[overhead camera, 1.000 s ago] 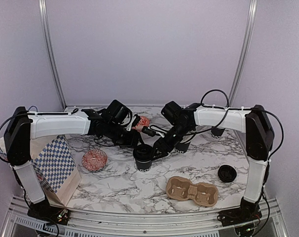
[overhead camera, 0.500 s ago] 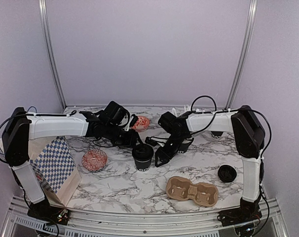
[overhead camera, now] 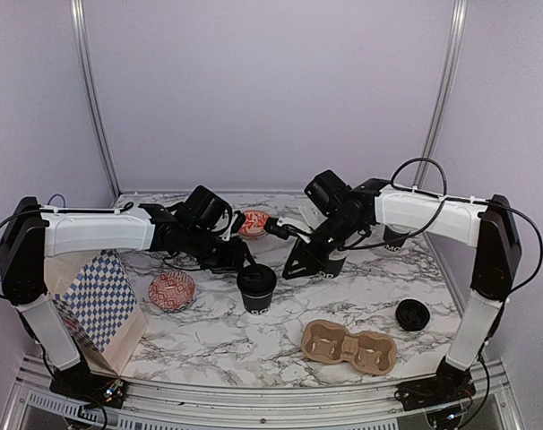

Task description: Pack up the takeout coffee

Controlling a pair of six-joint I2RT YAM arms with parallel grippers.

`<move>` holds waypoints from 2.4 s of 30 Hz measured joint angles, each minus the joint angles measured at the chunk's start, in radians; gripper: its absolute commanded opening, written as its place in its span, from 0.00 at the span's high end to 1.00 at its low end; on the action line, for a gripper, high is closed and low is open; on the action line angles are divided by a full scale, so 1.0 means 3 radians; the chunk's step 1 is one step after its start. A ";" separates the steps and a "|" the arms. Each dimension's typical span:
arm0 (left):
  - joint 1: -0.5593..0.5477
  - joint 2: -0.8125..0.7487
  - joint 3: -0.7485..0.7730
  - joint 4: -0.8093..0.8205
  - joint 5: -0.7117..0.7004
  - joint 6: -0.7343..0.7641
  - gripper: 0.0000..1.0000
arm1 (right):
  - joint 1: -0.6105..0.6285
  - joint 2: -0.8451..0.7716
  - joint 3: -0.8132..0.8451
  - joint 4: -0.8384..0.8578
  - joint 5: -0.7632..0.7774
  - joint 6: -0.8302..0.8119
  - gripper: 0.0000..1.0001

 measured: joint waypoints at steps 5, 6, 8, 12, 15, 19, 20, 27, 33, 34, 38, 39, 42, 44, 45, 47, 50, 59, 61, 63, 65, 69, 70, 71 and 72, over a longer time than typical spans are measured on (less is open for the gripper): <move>0.0000 0.0001 0.0000 0.0001 0.0001 -0.0008 0.59 | 0.0195 -0.0392 -0.0362 0.0200 0.0140 -0.0533 0.89; 0.0000 0.0001 0.0000 0.0000 0.0000 -0.0008 0.59 | 0.0271 -0.0451 -0.0413 0.0226 0.0196 -0.0640 0.90; 0.0000 0.0001 0.0000 0.0000 0.0000 -0.0006 0.59 | 0.0430 -0.0488 -0.0427 0.0290 0.0304 -0.0833 0.89; 0.0000 0.0001 0.0000 0.0001 0.0001 -0.0006 0.59 | 0.0649 -0.0455 -0.0437 0.0453 0.0538 -0.1062 0.82; 0.0000 0.0003 0.0000 0.0001 0.0003 -0.0006 0.59 | 0.0777 -0.0395 -0.0450 0.0552 0.0759 -0.1185 0.80; 0.0000 0.0003 0.0000 0.0001 0.0003 -0.0004 0.59 | 0.0865 -0.0342 -0.0515 0.0624 0.0991 -0.1259 0.79; 0.0000 0.0004 0.0000 0.0001 0.0003 -0.0004 0.59 | 0.0884 -0.0333 -0.0535 0.0636 0.1047 -0.1274 0.79; 0.0000 0.0006 0.0000 0.0001 0.0006 0.0003 0.59 | 0.0908 -0.0310 -0.0558 0.0701 0.1278 -0.1306 0.78; 0.0001 0.0006 0.0000 0.0003 0.0014 0.0010 0.59 | 0.0908 -0.0303 -0.0561 0.0755 0.1349 -0.1310 0.77; 0.0001 0.0006 0.0000 0.0004 0.0015 0.0011 0.59 | 0.0908 -0.0291 -0.0561 0.0759 0.1354 -0.1314 0.77; 0.0003 0.0013 0.0000 0.0008 0.0017 0.0020 0.59 | 0.0923 -0.0273 -0.0568 0.0791 0.1377 -0.1359 0.80; 0.0004 0.0014 0.0000 0.0009 0.0018 0.0022 0.59 | 0.0931 -0.0273 -0.0581 0.0815 0.1390 -0.1378 0.83; 0.0005 0.0019 0.0000 0.0013 0.0027 0.0024 0.59 | 0.0955 -0.0273 -0.0642 0.0942 0.1438 -0.1453 0.90; 0.0005 0.0023 0.0000 0.0028 0.0027 0.0033 0.59 | 0.0974 -0.0273 -0.0704 0.1074 0.1486 -0.1502 0.92; 0.0005 0.0024 -0.0003 0.0036 0.0027 0.0036 0.59 | 0.0988 -0.0277 -0.0748 0.1153 0.1516 -0.1521 0.93; 0.0008 0.0025 -0.0014 0.0051 0.0025 0.0046 0.59 | 0.1005 -0.0298 -0.0837 0.1297 0.1582 -0.1564 0.96; 0.0018 0.0029 -0.0042 0.0099 0.0018 0.0061 0.59 | 0.1040 -0.0313 -0.0985 0.1528 0.1692 -0.1610 0.98; 0.0042 0.0029 -0.0075 0.0196 -0.0032 0.0086 0.59 | 0.1067 -0.0263 -0.1085 0.1849 0.1687 -0.1592 0.93; 0.0042 0.0025 -0.0076 0.0197 -0.0033 0.0089 0.59 | 0.1058 -0.0285 -0.1024 0.1770 0.1640 -0.1553 0.86; 0.0042 0.0022 -0.0076 0.0195 -0.0032 0.0095 0.59 | 0.1050 -0.0277 -0.0941 0.1623 0.1558 -0.1494 0.80; 0.0034 0.0018 -0.0071 0.0177 0.0000 0.0099 0.58 | 0.1050 -0.0275 -0.0832 0.1401 0.1445 -0.1429 0.76; 0.0004 0.0018 -0.0027 0.0106 0.0038 0.0128 0.52 | 0.1039 -0.0275 -0.0633 0.0984 0.1249 -0.1260 0.74; 0.0003 0.0018 -0.0013 0.0080 0.0038 0.0142 0.50 | 0.1036 -0.0273 -0.0579 0.0888 0.1204 -0.1221 0.74; 0.0003 0.0018 0.0009 0.0033 0.0031 0.0146 0.49 | 0.1036 -0.0273 -0.0523 0.0810 0.1157 -0.1176 0.74; 0.0003 0.0018 0.0025 -0.0004 0.0025 0.0158 0.46 | 0.1035 -0.0273 -0.0477 0.0759 0.1127 -0.1146 0.73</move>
